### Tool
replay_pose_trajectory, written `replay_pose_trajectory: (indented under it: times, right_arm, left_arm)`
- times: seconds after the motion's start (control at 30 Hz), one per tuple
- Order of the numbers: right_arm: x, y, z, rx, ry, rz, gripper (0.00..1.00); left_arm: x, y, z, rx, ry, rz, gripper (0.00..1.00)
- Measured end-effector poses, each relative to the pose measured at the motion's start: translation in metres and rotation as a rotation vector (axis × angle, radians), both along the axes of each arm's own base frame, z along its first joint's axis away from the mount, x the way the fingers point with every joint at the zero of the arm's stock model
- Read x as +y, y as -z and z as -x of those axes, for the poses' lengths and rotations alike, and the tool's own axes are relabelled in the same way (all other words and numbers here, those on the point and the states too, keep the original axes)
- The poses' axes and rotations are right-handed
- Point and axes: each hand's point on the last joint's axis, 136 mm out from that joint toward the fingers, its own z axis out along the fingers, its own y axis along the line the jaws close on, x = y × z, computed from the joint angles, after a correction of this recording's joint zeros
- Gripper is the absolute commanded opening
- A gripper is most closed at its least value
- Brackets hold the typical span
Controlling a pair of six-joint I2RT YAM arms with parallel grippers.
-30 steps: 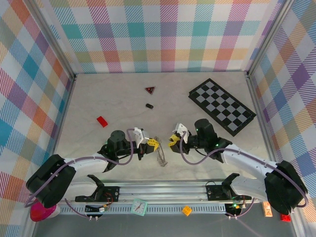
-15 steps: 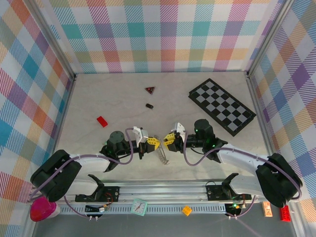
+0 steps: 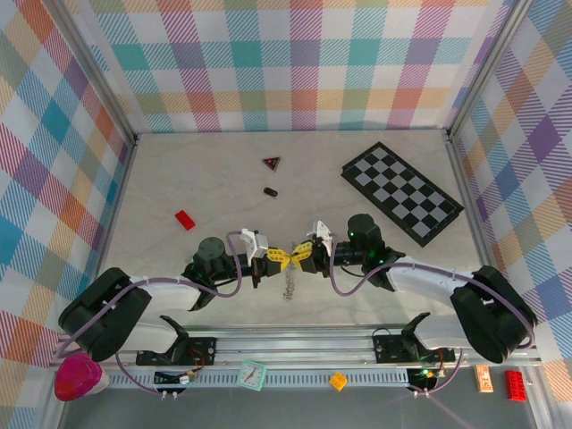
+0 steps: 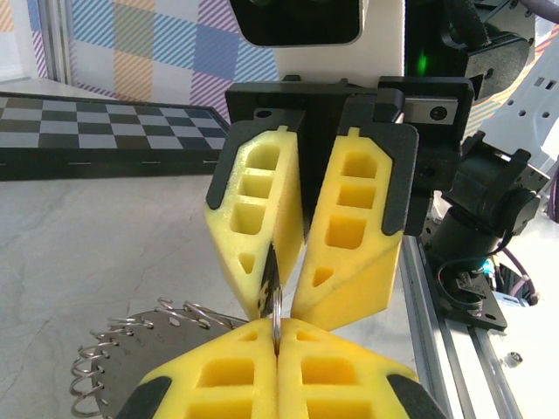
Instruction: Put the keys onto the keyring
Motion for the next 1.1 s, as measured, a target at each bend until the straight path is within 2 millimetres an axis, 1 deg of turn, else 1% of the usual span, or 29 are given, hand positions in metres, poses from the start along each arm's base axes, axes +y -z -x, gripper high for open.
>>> replay_pose_trajectory:
  times: [0.13,0.23,0.27,0.3,0.33,0.43,0.53,0.67,0.77,0.87,1.1]
  right_arm:
    - [0.002,0.000,0.000,0.009,-0.012,-0.011,0.13]
    - [0.004,-0.001,-0.001,0.014,-0.020,-0.018,0.01]
    - [0.004,0.000,-0.002,0.018,-0.018,-0.018,0.00]
    - [0.004,0.000,-0.002,0.022,-0.022,-0.018,0.00]
    - [0.004,0.001,-0.002,0.026,-0.025,-0.018,0.00]
    - [0.004,0.001,0.000,0.027,-0.038,-0.014,0.00]
    - [0.005,0.001,0.000,0.020,-0.048,0.019,0.00]
    - [0.003,-0.003,-0.002,-0.012,-0.052,0.075,0.00]
    - [0.003,-0.005,-0.004,-0.038,-0.055,0.129,0.00]
    - [0.003,-0.003,-0.004,-0.053,-0.061,0.183,0.00]
    - [0.004,0.005,0.005,-0.078,-0.083,0.294,0.00]
  left_arm:
    - [0.000,0.000,-0.001,0.000,-0.002,0.004,0.00]
    - [0.000,0.001,-0.002,0.008,-0.003,0.005,0.00]
    - [0.000,0.001,-0.002,0.012,-0.002,0.006,0.00]
    - [0.000,0.001,-0.002,0.016,-0.002,0.006,0.03]
    - [0.000,0.002,-0.002,0.019,-0.003,0.006,0.11]
    - [0.000,0.001,-0.003,0.015,-0.009,0.009,0.28]
    - [0.002,0.000,-0.006,0.014,-0.028,0.007,0.34]
    - [0.005,0.000,-0.007,0.010,-0.050,-0.041,0.35]
    - [0.007,-0.007,-0.009,-0.016,-0.066,-0.079,0.35]
    - [0.009,-0.013,-0.011,-0.039,-0.080,-0.109,0.34]
    - [0.012,-0.002,-0.010,-0.016,-0.075,-0.195,0.30]
